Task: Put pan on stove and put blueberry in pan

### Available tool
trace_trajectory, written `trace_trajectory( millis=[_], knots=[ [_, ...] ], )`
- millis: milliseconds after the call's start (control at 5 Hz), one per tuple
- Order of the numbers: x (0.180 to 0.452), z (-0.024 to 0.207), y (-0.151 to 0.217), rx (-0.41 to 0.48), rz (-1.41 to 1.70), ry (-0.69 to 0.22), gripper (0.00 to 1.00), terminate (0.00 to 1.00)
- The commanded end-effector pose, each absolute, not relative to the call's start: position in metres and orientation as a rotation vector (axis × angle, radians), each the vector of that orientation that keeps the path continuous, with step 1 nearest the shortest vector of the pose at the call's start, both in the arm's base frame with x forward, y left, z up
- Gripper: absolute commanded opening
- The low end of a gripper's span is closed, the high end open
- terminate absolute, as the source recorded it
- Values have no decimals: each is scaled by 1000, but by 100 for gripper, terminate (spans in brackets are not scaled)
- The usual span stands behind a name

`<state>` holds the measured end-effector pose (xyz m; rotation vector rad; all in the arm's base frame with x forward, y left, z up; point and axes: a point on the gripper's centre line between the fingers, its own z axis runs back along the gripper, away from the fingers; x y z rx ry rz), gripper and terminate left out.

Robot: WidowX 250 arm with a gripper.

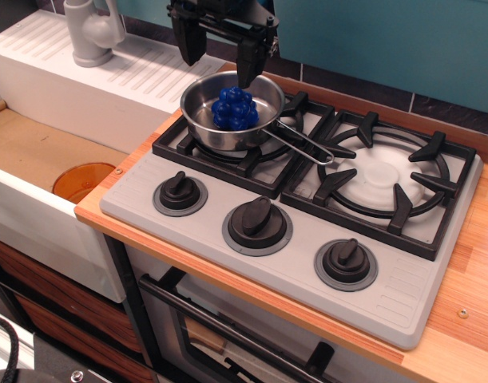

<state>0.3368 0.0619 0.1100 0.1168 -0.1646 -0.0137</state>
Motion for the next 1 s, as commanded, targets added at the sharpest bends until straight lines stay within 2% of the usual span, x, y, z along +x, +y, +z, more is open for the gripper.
trace_trajectory(
  millis=[0,600,800],
  knots=[
    [339,152,49,89,10,-209,100,0],
    [338,161,30,70,60,-184,100,0],
    [341,161,30,105,39,-200,100,100]
  ],
)
